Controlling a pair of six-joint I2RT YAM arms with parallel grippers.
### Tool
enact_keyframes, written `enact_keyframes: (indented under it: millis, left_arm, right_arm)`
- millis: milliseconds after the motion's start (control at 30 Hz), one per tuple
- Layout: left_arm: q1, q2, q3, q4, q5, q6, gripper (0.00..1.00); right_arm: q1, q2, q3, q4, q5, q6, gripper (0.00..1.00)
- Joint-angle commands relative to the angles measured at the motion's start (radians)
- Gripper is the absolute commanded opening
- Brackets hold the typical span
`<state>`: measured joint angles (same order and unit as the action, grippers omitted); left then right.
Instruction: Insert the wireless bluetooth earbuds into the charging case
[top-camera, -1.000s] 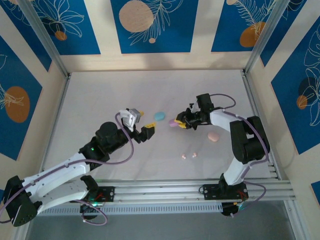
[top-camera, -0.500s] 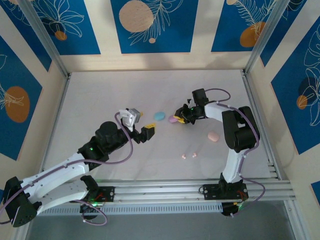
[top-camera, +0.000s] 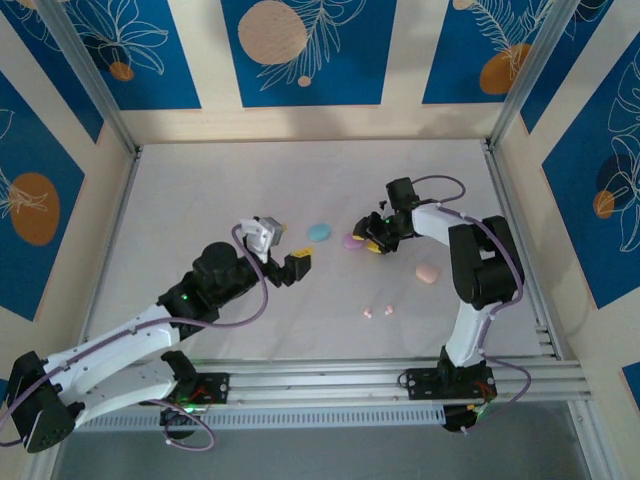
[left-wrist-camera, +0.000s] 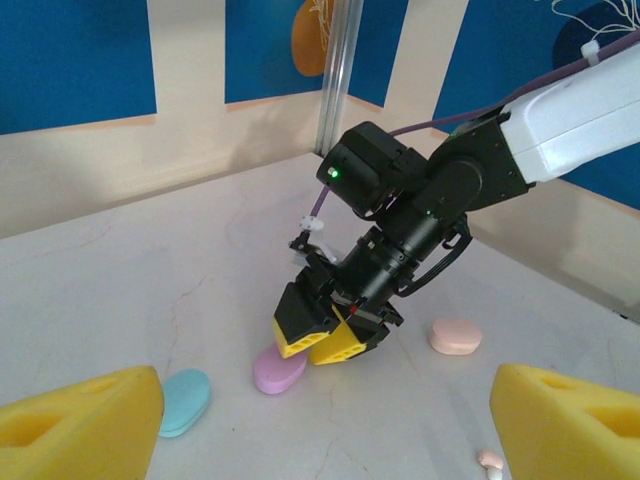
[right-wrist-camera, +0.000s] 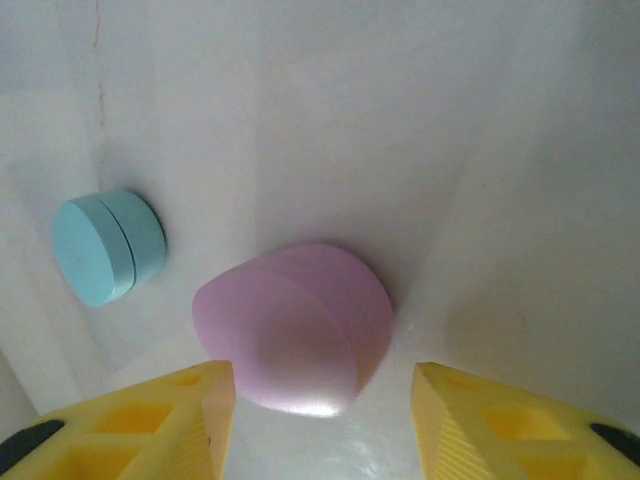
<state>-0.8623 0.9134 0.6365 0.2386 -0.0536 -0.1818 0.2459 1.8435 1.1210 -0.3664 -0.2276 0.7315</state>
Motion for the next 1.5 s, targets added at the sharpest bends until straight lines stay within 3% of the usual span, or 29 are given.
enact_keyframes:
  millis: [0, 133, 233, 467, 633, 933, 1167, 1300, 1467]
  left_arm:
    - [-0.006, 0.002, 0.037, 0.008, 0.012, 0.002, 0.85]
    - [-0.006, 0.002, 0.039, 0.004, 0.014, 0.001, 0.89]
    - [-0.007, 0.002, 0.04, 0.0, 0.011, -0.001, 0.99]
    - [-0.006, 0.019, 0.049, 0.001, 0.017, -0.007, 1.0]
    - [-0.004, 0.022, 0.053, -0.004, 0.024, -0.011, 1.0]
    - [-0.005, 0.031, 0.058, -0.006, 0.029, -0.013, 1.0]
    - [-0.005, 0.033, 0.018, 0.084, 0.031, -0.016, 1.0]
    - [-0.004, 0.032, -0.008, 0.138, -0.032, -0.056, 1.0]
    - [-0.004, 0.041, 0.03, 0.031, -0.114, -0.075, 1.0]
  right_arm:
    - [-0.012, -0.09, -0.012, -0.071, 0.05, -0.038, 0.52]
    - [-0.038, -0.211, -0.044, -0.109, 0.122, -0.065, 0.52]
    - [-0.115, -0.323, -0.112, -0.108, 0.157, -0.067, 0.52]
    - [-0.411, -0.457, -0.284, -0.093, 0.094, -0.093, 0.52]
    - [-0.543, -0.439, -0.35, -0.054, -0.016, -0.141, 0.52]
    - [-0.549, -0.317, -0.311, -0.067, -0.078, -0.172, 0.52]
    - [-0.512, -0.28, -0.316, -0.1, -0.065, -0.139, 0.51]
    - [-0.499, -0.3, -0.348, -0.105, -0.059, -0.1, 0.5]
    - [-0.431, -0.357, -0.386, -0.118, -0.026, -0.061, 0.5]
